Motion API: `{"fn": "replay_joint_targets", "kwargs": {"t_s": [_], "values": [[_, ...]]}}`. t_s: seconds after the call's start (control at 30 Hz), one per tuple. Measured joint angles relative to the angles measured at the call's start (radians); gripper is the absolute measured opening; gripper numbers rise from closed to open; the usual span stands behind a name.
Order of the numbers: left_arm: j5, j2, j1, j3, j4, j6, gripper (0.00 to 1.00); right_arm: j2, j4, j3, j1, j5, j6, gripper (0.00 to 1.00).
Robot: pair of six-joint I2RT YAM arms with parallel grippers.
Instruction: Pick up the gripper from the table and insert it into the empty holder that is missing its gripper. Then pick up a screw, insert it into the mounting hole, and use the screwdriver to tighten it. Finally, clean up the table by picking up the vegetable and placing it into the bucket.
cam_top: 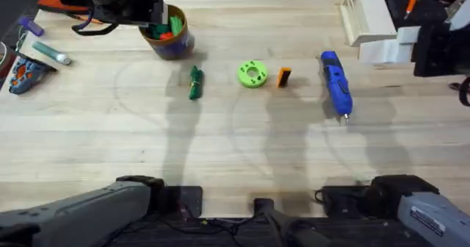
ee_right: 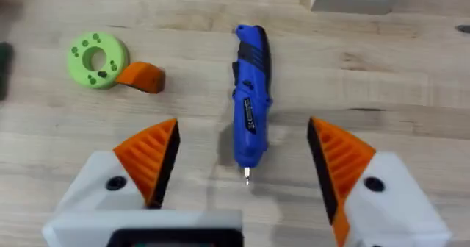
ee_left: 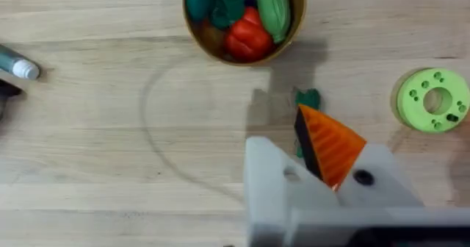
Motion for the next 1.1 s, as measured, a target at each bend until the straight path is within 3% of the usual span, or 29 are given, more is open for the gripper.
{"fn": "replay_joint_targets", "kwargs": {"t_s": [0.03, 0.1, 0.23, 0.27, 0.43, 0.63, 0.93, 1.1], "values": [[0.001, 0.000, 0.000, 0.000, 0.000, 0.003, 0.029, 0.000, 0.000, 0.000, 0.000, 0.000, 0.000, 0.993], [0.003, 0.000, 0.000, 0.000, 0.000, 0.007, 0.302, 0.000, 0.000, 0.000, 0.000, 0.000, 0.000, 0.994], [0.003, 0.000, 0.000, 0.000, -0.004, 0.005, 0.937, 0.000, 0.000, 0.000, 0.000, 0.000, 0.000, 0.994], [0.005, -0.001, 0.000, 0.000, -0.008, -0.001, 0.976, 0.000, 0.000, 0.000, 0.000, 0.000, 0.000, 0.993], [0.006, -0.036, -0.008, 0.000, -0.065, -0.031, 0.996, 0.000, 0.000, 0.000, 0.000, 0.000, 0.000, 0.993], [0.006, -0.208, -0.037, -0.022, -0.068, -0.055, 0.996, 0.000, 0.000, 0.000, 0.000, 0.000, 0.000, 0.993], [0.007, -0.577, -0.042, -0.277, 0.040, -0.130, 0.994, 0.000, 0.000, 0.000, 0.000, 0.000, 0.000, 0.992], [0.010, -0.711, -0.042, -0.316, 0.066, -0.148, 0.997, 0.000, 0.000, 0.000, 0.000, 0.000, 0.000, 0.992]]}}
